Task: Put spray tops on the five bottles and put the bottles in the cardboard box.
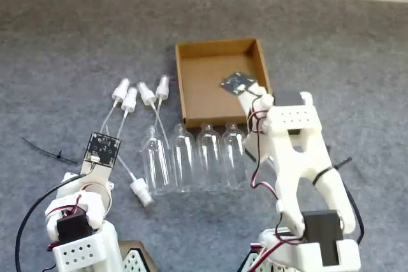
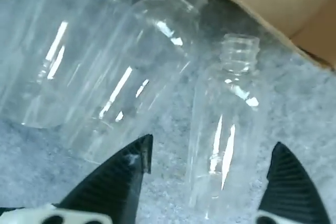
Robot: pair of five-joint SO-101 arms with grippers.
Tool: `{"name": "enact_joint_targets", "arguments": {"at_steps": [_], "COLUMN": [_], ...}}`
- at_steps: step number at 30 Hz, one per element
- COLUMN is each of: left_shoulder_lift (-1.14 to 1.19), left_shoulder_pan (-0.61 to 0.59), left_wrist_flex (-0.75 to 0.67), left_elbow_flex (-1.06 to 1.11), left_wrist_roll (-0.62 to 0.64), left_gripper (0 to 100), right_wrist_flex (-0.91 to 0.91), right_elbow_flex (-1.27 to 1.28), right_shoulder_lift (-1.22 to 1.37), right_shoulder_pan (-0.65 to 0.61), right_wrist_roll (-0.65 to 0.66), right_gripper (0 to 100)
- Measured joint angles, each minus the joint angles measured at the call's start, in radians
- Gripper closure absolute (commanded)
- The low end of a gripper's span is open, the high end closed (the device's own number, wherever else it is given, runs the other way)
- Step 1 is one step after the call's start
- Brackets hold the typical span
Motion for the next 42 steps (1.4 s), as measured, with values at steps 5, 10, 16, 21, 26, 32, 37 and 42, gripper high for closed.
{"name": "enact_joint_targets", "arguments": {"at_steps": [5,10,16,21,26,32,37,42], "left_shoulder_lift": [0.000,0.000,0.000,0.000,0.000,0.000,0.000,0.000], "left_shoulder_pan": [0.000,0.000,0.002,0.002,0.002,0.002,0.002,0.002], "left_wrist_flex": [0.000,0.000,0.000,0.000,0.000,0.000,0.000,0.000], "left_elbow_flex": [0.000,0.000,0.000,0.000,0.000,0.000,0.000,0.000], "left_wrist_roll": [0.000,0.000,0.000,0.000,0.000,0.000,0.000,0.000], "left_gripper": [94,94,94,94,94,94,94,94], "right_wrist_flex": [-0.100,-0.149,-0.230,-0.247,-0.247,-0.252,-0.258,-0.322], "right_elbow_flex": [0.000,0.000,0.000,-0.002,-0.002,-0.002,-0.002,-0.002], "right_shoulder_lift": [0.057,0.089,0.144,0.181,0.183,0.183,0.187,0.187], "right_shoulder_pan": [-0.002,0.000,-0.002,0.003,0.094,0.279,0.422,0.532], "right_wrist_roll": [0.000,0.000,-0.034,-0.068,-0.132,-0.204,-0.215,-0.218], "right_gripper": [69.5,70.6,77.8,82.7,87.4,87.7,87.7,87.6]}}
